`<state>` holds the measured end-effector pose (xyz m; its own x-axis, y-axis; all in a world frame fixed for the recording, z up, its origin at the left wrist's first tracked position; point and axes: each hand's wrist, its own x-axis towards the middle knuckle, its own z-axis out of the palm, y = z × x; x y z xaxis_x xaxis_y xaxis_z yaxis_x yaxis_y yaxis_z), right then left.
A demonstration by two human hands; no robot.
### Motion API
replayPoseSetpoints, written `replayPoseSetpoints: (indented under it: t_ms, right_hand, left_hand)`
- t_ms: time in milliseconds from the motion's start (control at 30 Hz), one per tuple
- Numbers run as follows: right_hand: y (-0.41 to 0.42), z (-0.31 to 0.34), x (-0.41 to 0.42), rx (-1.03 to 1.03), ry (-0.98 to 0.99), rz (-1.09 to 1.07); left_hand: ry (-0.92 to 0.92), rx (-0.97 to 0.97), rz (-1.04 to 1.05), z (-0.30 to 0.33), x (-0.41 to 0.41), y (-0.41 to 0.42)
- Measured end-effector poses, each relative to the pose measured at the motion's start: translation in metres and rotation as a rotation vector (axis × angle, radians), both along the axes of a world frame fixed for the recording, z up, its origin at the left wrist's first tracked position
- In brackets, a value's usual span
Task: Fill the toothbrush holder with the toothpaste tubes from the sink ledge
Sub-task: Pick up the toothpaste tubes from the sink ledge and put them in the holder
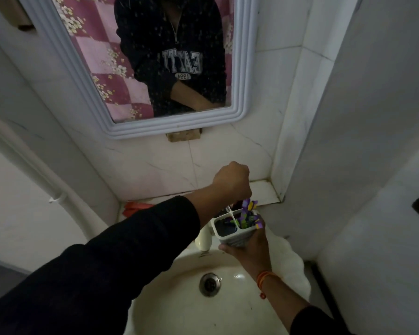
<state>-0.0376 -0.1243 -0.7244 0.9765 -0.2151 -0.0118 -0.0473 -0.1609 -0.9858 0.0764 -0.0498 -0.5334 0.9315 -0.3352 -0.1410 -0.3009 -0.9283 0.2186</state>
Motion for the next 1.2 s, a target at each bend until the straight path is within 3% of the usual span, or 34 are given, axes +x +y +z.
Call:
replayPoseSetpoints:
  t_ms: [267,533,900,1033,1200]
  right_hand:
    - [-0.003,0.003,0.002,-0.009,0.014,0.011]
    - [-0.006,-0.003,0.004,0.008,0.007,0.038]
    - [-0.003,-0.009,0.007,-0.02,-0.018,-0.012]
    - [-0.003,-0.011,0.005,-0.006,0.008,0.002]
    - [0.002,-0.008,0.004,0.003,0.054,-0.049]
  left_hand:
    - [0.055,-0.151,0.081,-0.038,-0.005,0.012]
    - [0.182,-0.345,0.14,-0.011,0.025,0.056]
    - [0.196,0.12,0.201,-0.068,0.031,0.205]
    - [0.199,0.274,0.155,-0.089,0.02,0.226]
    - [0.127,0.33,0.117,-0.115,0.029,0.239]
